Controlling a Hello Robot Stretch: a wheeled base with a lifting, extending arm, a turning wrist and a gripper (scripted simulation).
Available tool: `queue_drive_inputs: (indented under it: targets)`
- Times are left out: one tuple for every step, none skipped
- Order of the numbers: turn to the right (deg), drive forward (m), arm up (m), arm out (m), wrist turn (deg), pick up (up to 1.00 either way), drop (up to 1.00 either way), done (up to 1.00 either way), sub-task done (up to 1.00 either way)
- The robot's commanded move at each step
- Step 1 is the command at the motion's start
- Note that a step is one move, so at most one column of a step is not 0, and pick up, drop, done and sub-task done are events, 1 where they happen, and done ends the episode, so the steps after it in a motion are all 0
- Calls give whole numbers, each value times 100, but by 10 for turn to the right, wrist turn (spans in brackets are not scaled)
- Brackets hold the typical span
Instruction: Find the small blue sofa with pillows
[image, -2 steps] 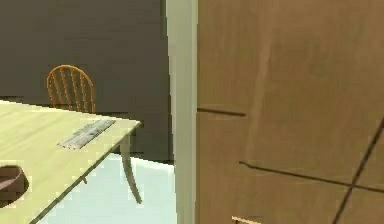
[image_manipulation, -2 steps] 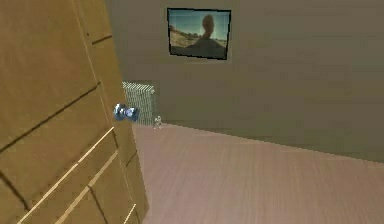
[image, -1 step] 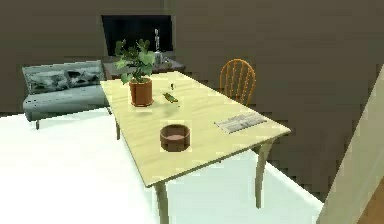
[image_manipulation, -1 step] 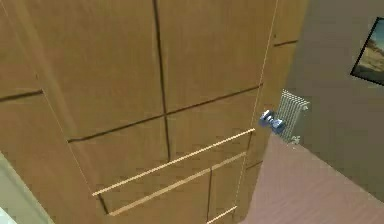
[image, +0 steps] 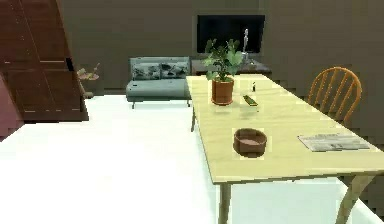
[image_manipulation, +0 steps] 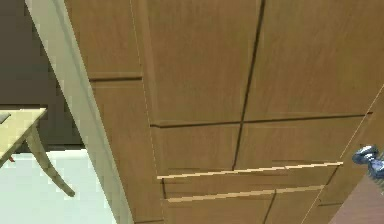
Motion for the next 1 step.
queue_drive_inputs:
  targets:
    - [-30,0,0,0,0,0,0,0,0]
